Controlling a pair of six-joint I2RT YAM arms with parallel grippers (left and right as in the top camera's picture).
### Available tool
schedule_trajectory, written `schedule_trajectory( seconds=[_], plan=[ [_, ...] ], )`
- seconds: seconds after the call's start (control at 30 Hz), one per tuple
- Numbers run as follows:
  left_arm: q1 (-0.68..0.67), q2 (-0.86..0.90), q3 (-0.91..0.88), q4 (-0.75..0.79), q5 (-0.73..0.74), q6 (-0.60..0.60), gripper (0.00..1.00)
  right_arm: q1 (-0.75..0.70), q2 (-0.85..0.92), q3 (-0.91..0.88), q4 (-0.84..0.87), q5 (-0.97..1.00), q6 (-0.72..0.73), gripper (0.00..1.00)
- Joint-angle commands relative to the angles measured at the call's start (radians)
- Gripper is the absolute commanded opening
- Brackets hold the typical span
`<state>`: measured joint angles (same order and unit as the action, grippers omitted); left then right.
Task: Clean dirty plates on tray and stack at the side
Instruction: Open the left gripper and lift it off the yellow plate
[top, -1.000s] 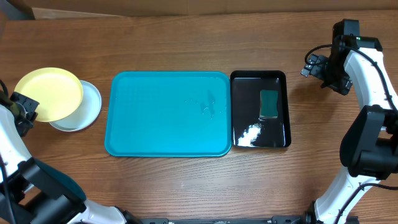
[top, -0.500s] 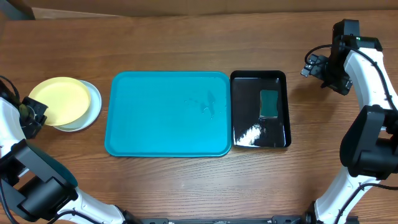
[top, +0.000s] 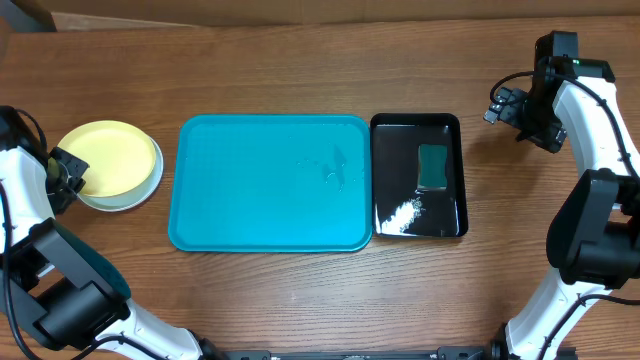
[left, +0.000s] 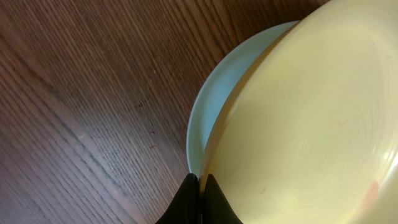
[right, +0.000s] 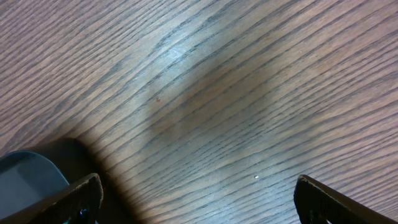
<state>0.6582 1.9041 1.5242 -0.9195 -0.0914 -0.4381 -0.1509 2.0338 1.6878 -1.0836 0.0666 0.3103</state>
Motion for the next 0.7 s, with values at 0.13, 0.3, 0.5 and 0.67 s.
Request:
schedule_trajectory(
  seconds=[0.13,0.3,0.5,0.67],
  plan=[
    [-0.005,0.017,-0.019,0.016,-0.06,0.012,0.04,-0.002,-0.014,0.024,0.006,-0.001,0.004,1.0],
    [-0.011,0.066,-0.019,0.019,-0.031,0.016,0.04,-0.002,-0.014,0.024,0.006,-0.001,0.004,1.0],
    [-0.013,0.074,0.007,0.015,0.074,0.058,0.29,-0.002,-0.014,0.024,0.006,-0.001,0.004,1.0],
    [-0.016,0.063,0.115,-0.073,0.199,0.072,0.46,-0.002,-0.014,0.024,0.006,-0.001,0.004,1.0]
  ],
)
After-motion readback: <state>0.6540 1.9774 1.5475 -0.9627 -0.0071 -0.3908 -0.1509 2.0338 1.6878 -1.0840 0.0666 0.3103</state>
